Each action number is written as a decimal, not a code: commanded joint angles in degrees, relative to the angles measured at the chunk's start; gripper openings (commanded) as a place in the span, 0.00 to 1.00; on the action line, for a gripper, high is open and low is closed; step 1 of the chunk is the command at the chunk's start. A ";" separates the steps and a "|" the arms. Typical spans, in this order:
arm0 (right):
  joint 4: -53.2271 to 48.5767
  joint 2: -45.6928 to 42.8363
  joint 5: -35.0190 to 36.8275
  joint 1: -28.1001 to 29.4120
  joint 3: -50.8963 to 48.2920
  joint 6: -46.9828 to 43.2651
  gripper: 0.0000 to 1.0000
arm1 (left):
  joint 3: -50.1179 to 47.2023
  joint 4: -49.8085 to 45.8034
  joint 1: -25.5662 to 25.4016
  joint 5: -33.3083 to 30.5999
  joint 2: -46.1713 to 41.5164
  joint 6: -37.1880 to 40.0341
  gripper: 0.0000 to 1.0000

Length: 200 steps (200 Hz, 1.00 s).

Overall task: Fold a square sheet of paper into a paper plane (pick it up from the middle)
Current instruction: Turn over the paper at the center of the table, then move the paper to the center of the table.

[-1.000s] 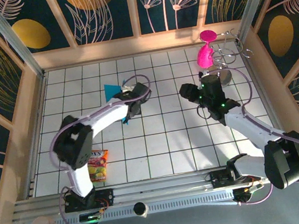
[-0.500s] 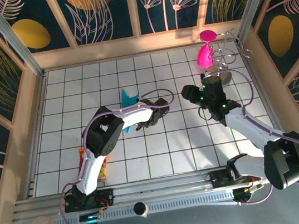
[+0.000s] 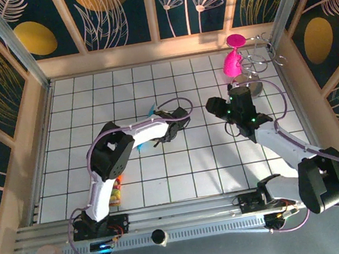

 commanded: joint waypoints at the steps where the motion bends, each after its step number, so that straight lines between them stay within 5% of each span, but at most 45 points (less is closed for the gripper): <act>1: 1.28 0.79 -0.46 -0.40 -0.60 0.85 0.49 | -1.70 7.95 -0.86 11.27 -3.65 -2.55 0.36; 40: 0.94 1.13 0.25 -0.36 -0.42 0.98 0.50 | -6.53 15.19 -0.95 19.85 -10.06 -5.50 0.44; 92: 2.21 0.95 0.15 -0.35 -0.85 1.04 0.52 | -19.04 33.85 -1.12 39.19 -22.58 -10.32 0.52; 144: 6.52 3.87 -6.93 0.08 -1.26 1.18 0.52 | -28.20 36.42 4.32 33.89 -33.26 -9.47 0.66; 200: 9.81 6.21 -8.61 1.73 -2.00 3.09 0.57 | -34.81 40.34 11.81 34.15 -32.65 -8.82 0.70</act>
